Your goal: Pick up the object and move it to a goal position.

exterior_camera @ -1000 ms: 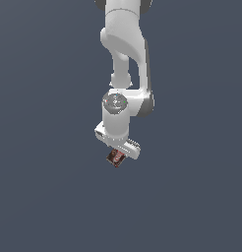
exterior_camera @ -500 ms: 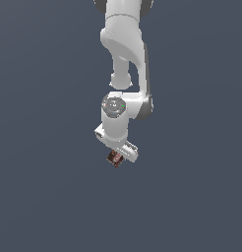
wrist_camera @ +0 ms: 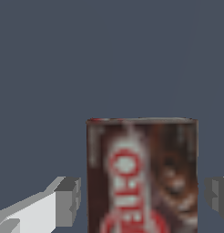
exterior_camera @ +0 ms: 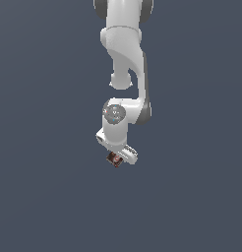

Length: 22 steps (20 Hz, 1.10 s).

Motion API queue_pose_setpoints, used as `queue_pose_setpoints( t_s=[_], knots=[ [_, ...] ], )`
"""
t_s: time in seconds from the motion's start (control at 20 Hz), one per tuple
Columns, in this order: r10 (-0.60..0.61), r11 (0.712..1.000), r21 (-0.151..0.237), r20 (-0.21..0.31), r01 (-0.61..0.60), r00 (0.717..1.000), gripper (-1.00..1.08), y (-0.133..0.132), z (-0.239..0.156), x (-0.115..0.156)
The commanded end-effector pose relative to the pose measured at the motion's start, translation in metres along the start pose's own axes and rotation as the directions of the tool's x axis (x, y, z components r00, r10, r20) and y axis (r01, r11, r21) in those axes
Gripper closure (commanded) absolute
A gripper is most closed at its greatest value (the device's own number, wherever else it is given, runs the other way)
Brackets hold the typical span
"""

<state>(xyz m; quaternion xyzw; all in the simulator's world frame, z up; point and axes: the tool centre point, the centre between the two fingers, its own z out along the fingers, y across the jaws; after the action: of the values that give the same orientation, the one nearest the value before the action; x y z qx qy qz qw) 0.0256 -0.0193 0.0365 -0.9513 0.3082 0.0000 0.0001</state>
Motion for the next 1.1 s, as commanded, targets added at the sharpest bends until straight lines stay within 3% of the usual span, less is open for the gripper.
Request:
queue_pose_setpoints(
  t_s=[0.0, 0.3, 0.35, 1.05],
  knots=[
    [0.001, 1.000, 0.000, 0.000, -0.001, 1.000, -0.92, 0.0002, 0.0118, -0.0004],
    [0.002, 1.000, 0.000, 0.000, -0.002, 1.000, -0.92, -0.0005, 0.0208, 0.0006],
    [0.002, 1.000, 0.000, 0.000, -0.002, 1.000, 1.08, -0.0005, 0.0208, 0.0006],
    [0.002, 1.000, 0.000, -0.001, -0.002, 1.000, 1.08, 0.0013, 0.0159, 0.0018]
  ],
)
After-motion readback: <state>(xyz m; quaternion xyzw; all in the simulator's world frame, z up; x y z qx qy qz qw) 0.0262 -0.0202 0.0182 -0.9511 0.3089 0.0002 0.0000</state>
